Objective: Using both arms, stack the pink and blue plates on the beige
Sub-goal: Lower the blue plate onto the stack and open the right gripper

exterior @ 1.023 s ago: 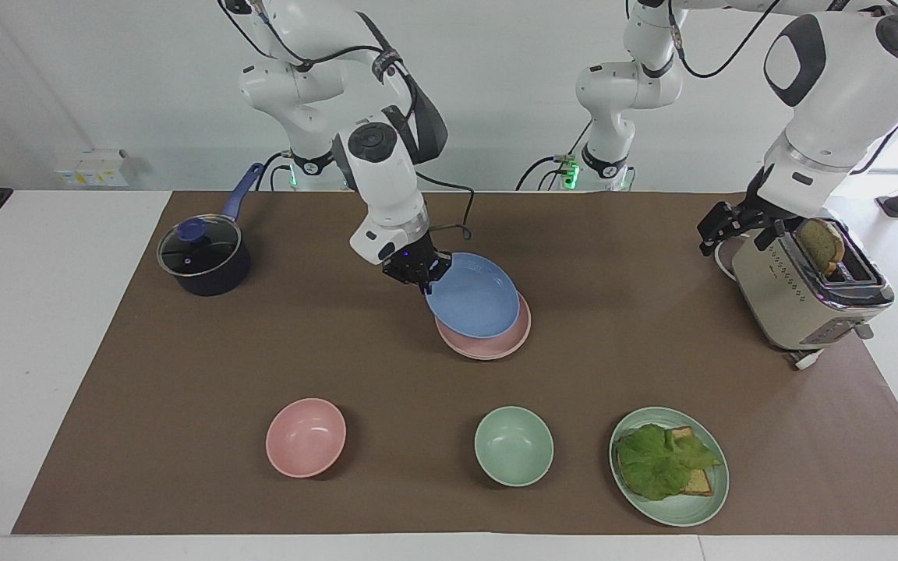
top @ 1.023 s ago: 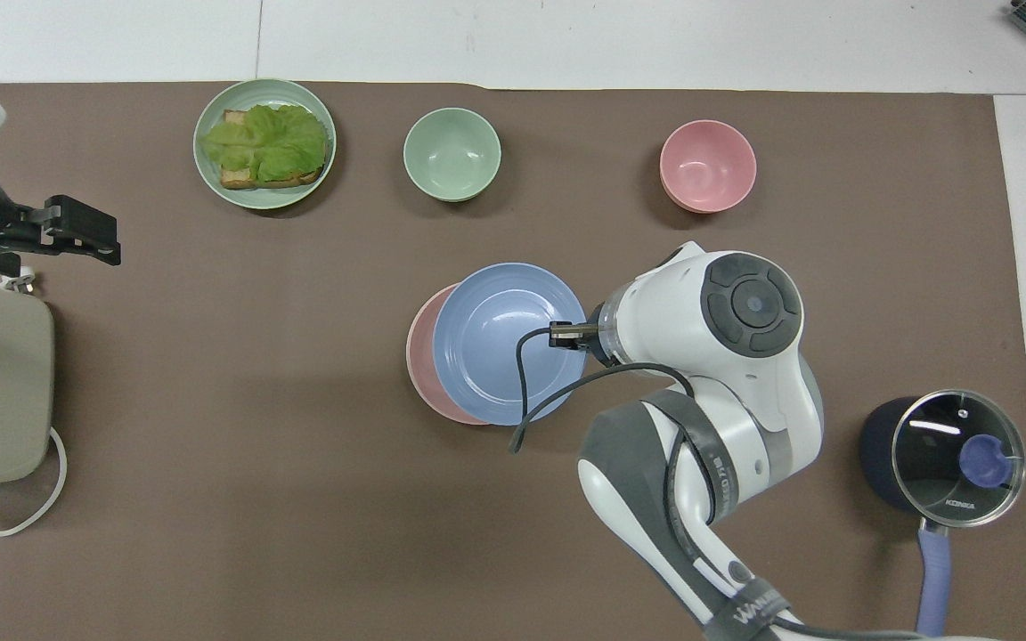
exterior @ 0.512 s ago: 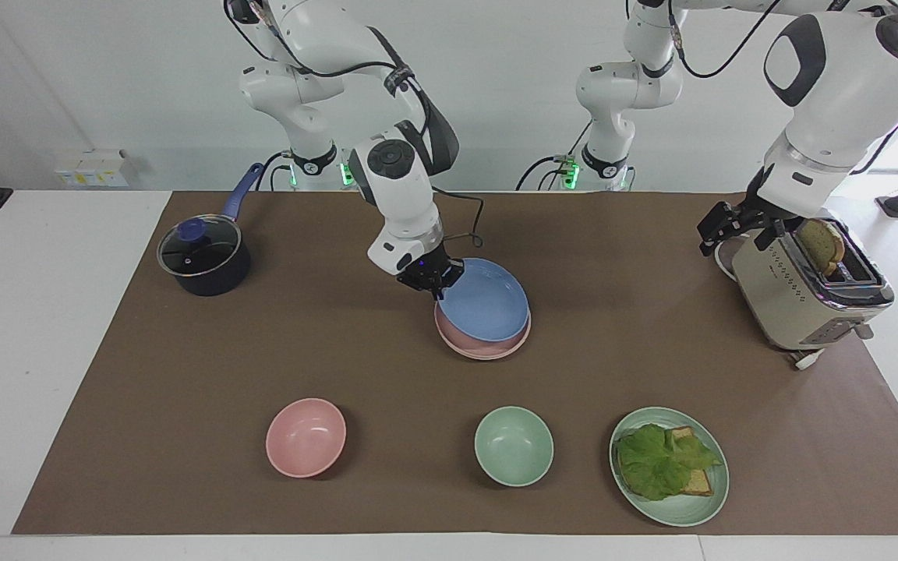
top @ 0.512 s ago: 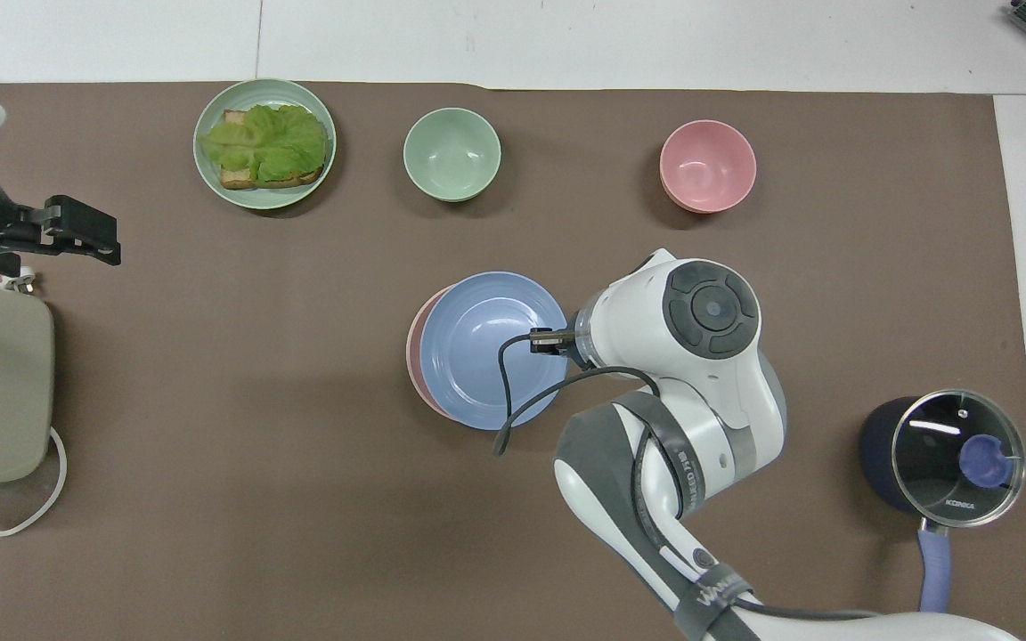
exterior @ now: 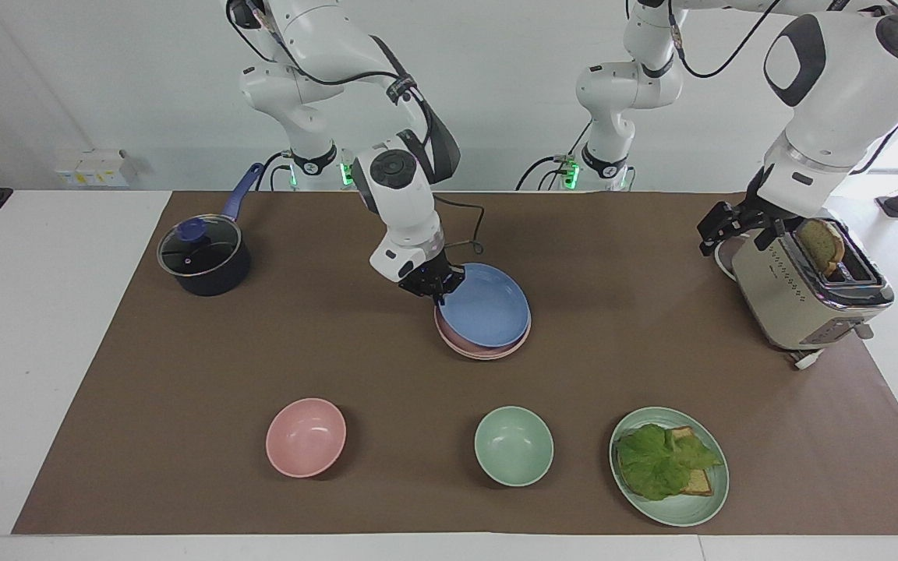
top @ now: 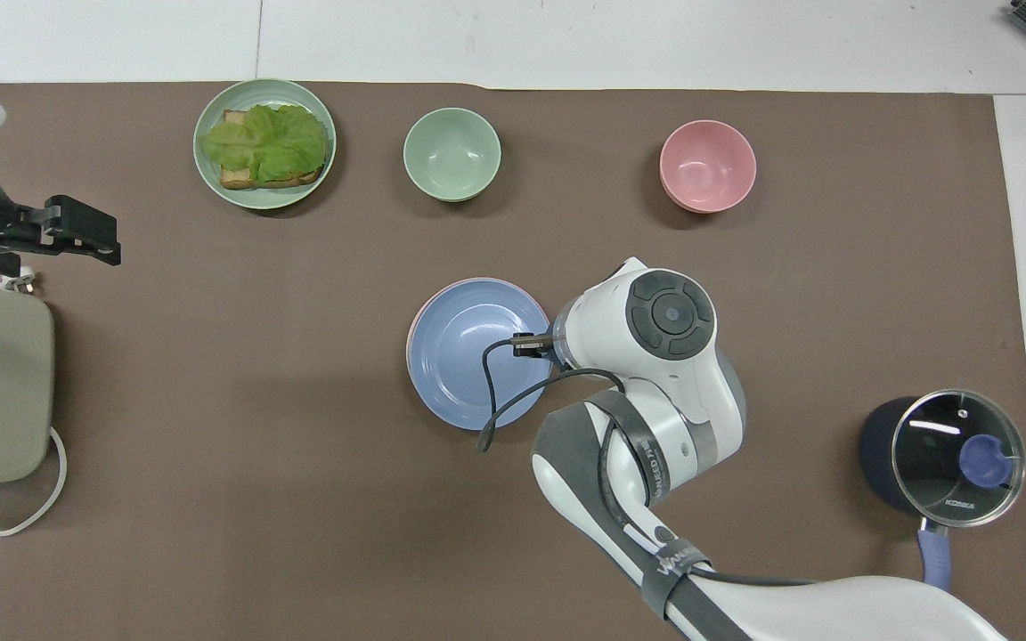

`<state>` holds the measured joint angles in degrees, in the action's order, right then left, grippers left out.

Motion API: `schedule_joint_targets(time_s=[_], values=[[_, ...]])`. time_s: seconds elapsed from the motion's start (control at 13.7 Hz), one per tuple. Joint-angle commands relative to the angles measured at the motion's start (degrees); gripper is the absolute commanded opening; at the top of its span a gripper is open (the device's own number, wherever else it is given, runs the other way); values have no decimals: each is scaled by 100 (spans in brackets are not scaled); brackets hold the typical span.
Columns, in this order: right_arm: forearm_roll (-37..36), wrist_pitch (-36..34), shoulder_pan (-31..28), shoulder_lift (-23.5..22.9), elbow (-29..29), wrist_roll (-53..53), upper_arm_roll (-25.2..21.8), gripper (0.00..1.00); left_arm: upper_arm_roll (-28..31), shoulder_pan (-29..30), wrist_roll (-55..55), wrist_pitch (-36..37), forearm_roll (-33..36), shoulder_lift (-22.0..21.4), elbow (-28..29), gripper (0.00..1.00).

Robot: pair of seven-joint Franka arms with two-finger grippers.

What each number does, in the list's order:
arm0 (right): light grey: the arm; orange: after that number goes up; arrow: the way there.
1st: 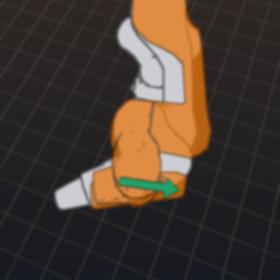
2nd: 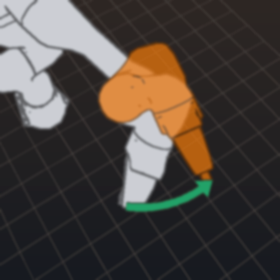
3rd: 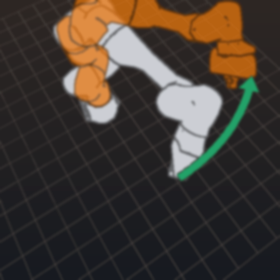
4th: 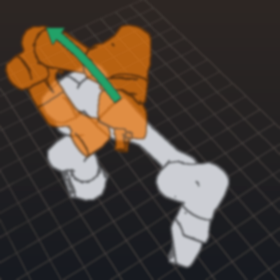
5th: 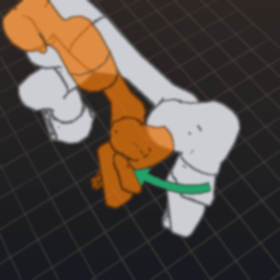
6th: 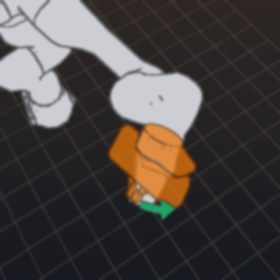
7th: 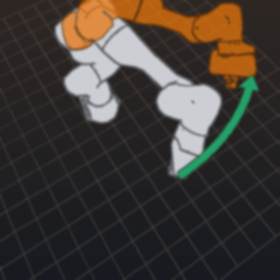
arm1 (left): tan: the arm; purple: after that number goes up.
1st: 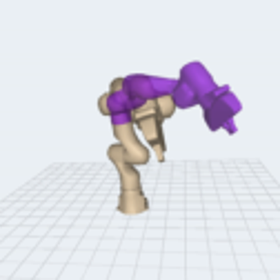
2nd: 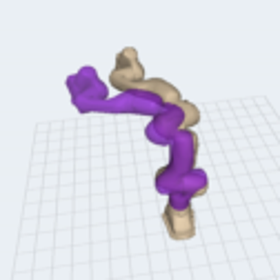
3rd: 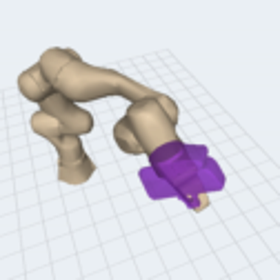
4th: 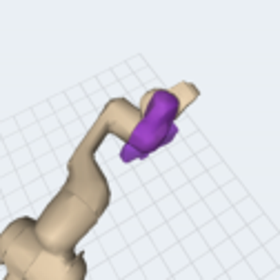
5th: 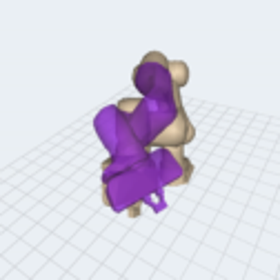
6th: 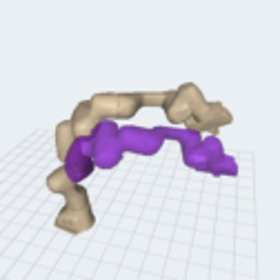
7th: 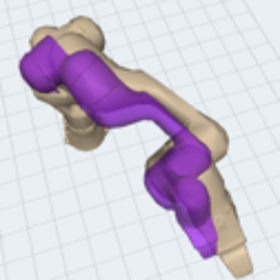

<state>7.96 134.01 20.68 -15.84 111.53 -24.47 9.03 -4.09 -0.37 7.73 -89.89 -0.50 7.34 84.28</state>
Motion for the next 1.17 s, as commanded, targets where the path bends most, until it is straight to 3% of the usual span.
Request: schedule_joint_targets(time_s=[0.0,0.15,0.22,0.37,0.44,0.73,1.1], values=[[109,117,-125,-77,-61,189,46,0,-39,64,-17,112,33,-66,1,100],[118,169,-126,-103,-78,180,37,0,-39,64,-17,104,33,-66,1,100],[126,230,-126,-112,-70,162,46,18,-39,64,-17,112,33,-66,1,100],[126,240,-117,-104,-70,110,46,91,-39,64,-17,112,33,-66,1,100],[126,249,-99,-104,-70,101,46,100,-39,64,-17,112,33,-66,1,100],[-136,214,-72,10,-122,4,-24,100,-39,64,-17,112,33,-66,1,100],[-882,-286,-731,651,-140,57,-33,100,-39,64,-17,112,33,-66,1,100]])
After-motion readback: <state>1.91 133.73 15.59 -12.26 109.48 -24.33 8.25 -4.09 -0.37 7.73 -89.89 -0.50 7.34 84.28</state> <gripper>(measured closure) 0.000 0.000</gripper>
